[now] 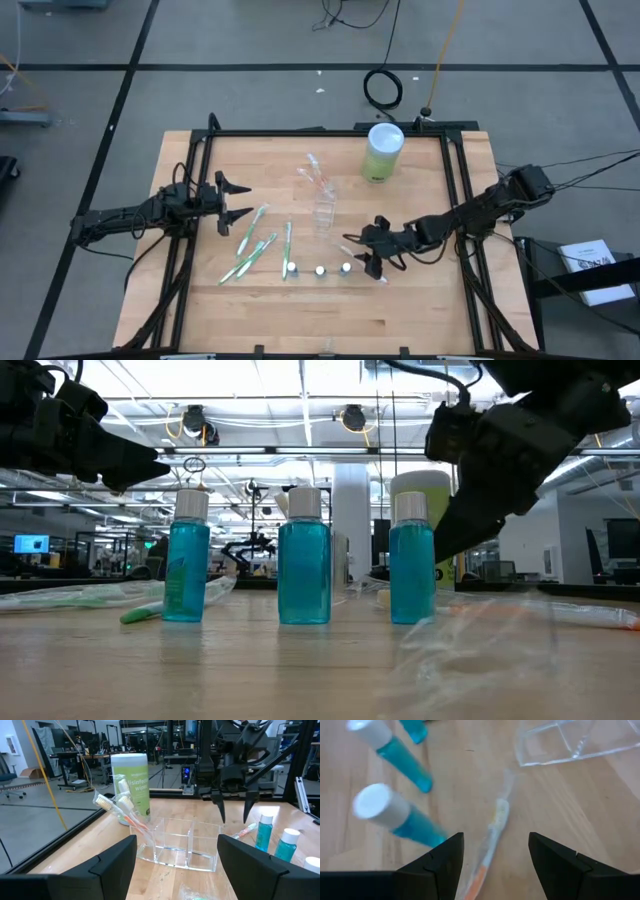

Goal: Pick & Place toothbrushing station
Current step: Put the blue mouthwash into the middle portion of the transparent organizer

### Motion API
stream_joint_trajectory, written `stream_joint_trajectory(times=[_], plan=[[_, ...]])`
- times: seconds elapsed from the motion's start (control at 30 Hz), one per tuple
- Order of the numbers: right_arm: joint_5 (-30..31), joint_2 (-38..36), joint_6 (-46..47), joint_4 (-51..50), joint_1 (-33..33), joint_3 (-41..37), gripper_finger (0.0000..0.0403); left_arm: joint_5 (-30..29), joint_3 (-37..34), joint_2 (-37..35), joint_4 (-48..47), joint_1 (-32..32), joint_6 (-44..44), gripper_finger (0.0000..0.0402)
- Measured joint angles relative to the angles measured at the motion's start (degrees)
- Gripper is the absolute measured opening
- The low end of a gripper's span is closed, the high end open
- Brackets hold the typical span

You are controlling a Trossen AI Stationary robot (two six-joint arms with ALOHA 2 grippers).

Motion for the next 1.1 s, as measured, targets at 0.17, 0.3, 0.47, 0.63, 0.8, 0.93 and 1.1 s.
stream_joint_trajectory(times=[0.17, 0.3, 0.47, 0.63, 0.8, 0.93, 1.1], plan=[[-3.0, -0.7, -2.9, -0.5, 1.1, 0.0, 0.0215, 0.0, 0.0, 0.0, 0.0, 0.0, 0.0, 0.0285], [-7.7, -0.7, -5.5, 1.9, 2.8, 0.0, 0.0215, 0.0, 0.0, 0.0, 0.0, 0.0, 0.0, 0.0285], [-7.5, -0.7, -9.2, 7.4, 4.7, 0.0, 0.0215, 0.0, 0.0, 0.0, 0.0, 0.0, 0.0, 0.0285], [-6.8, -0.7, -13.1, 13.6, 4.7, 0.0, 0.0215, 0.0, 0.0, 0.0, 0.0, 0.0, 0.0, 0.0285], [-2.9, -0.7, -16.6, 14.0, 4.3, 0.0, 0.0215, 0.0, 0.0, 0.0, 0.0, 0.0, 0.0, 0.0285], [-2.9, 0.4, -16.6, 15.0, 4.1, 0.0, 0.0215, 0.0, 0.0, 0.0, 0.0, 0.0, 0.0, 0.0285], [-4.5, 3.0, -16.5, 18.1, 4.1, 0.0, 0.0215, 0.0, 0.0, 0.0, 0.0, 0.0, 0.0, 0.0285]])
